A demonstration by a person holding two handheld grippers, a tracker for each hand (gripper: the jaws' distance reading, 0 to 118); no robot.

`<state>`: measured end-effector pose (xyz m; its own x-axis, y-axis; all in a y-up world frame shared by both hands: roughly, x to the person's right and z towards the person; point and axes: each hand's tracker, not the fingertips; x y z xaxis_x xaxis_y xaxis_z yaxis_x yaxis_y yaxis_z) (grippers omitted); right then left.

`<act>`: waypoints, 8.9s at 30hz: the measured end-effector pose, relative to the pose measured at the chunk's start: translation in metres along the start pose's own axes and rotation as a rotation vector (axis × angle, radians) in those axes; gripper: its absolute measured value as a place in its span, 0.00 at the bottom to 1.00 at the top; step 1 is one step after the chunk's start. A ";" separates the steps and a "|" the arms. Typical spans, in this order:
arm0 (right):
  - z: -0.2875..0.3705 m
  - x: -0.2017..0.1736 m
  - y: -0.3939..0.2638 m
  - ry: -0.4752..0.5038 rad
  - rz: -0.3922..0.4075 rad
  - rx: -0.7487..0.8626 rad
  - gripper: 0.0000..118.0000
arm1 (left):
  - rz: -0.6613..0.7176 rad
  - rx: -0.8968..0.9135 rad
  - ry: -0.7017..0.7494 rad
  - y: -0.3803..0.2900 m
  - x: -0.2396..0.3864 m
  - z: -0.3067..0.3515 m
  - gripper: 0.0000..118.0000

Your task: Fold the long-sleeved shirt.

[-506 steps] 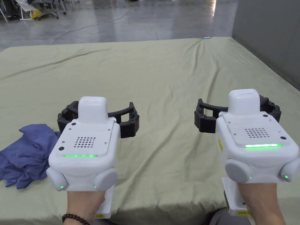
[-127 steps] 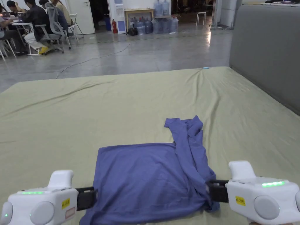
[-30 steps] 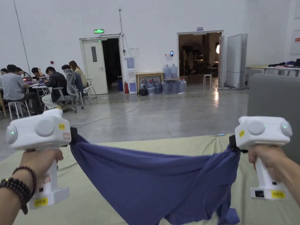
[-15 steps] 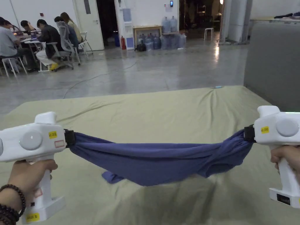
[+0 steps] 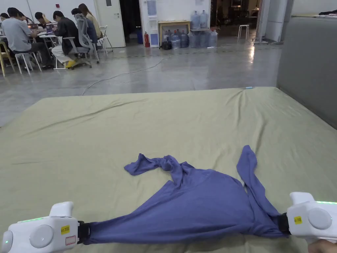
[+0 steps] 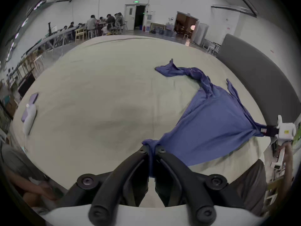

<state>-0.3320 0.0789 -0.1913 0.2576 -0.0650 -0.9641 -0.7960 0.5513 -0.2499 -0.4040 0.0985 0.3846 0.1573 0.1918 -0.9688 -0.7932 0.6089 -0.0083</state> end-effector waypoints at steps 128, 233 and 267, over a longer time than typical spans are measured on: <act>0.151 -0.078 0.362 -0.058 0.293 0.602 0.00 | -0.103 0.393 0.000 0.358 0.106 0.049 0.00; 0.020 -0.092 0.079 0.183 0.252 0.078 0.03 | -0.137 -0.066 -0.141 0.074 0.123 -0.037 0.00; 0.016 -0.065 0.005 0.146 0.081 0.028 0.00 | -0.149 -0.054 0.091 0.171 0.080 -0.153 0.80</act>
<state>-0.3439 0.0988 -0.1287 0.1090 -0.1388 -0.9843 -0.7947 0.5827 -0.1702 -0.6177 0.1002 0.2678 0.2234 0.0308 -0.9743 -0.7959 0.5828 -0.1641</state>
